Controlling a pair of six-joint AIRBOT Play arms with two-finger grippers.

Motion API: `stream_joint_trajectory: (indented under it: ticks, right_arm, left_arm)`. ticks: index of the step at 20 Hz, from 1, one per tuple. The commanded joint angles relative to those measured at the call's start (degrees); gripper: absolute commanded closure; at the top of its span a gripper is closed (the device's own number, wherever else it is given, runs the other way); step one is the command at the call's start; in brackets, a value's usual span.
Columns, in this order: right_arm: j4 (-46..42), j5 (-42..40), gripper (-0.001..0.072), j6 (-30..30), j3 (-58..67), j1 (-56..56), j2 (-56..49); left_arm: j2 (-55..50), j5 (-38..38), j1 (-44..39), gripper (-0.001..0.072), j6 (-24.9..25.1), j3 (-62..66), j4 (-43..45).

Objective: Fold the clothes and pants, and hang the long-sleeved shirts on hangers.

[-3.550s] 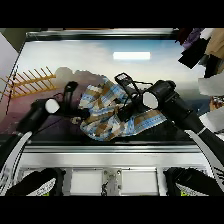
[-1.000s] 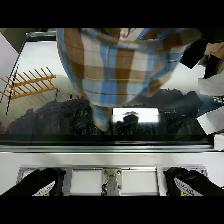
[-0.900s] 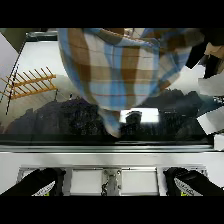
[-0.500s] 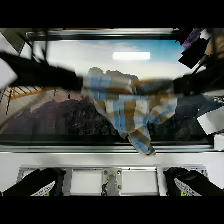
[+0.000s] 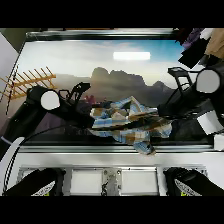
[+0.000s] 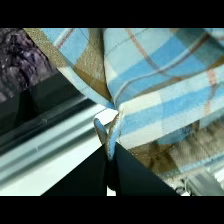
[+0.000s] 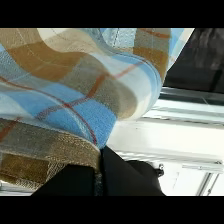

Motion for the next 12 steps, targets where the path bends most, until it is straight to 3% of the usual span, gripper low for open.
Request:
stream_joint_trajectory:
  ticks: [1,5,7,8,12]
  right_arm:
    - [1.49,-5.29,0.0692,0.59,-1.11,0.20,-2.80]
    - [3.02,-10.75,0.0691,0.59,-1.11,0.20,-4.92]
    - [2.97,-10.71,0.0691,0.57,-1.14,0.20,-5.31]
    - [2.97,-10.73,0.0690,0.57,-1.14,0.20,-5.33]
    - [2.97,-10.69,0.0690,0.57,-1.14,0.20,-5.38]
  left_arm:
    - [-4.33,8.04,1.46,0.0695,0.20,1.22,-2.60]
    - [-9.09,8.35,3.32,0.0690,1.86,8.31,-2.54]
    - [-10.08,8.11,3.30,0.0130,4.00,10.05,-2.58]
    - [-9.77,8.48,3.32,0.0053,4.98,10.36,-2.56]
    - [-6.60,8.55,7.43,0.0053,6.93,13.55,-1.92]
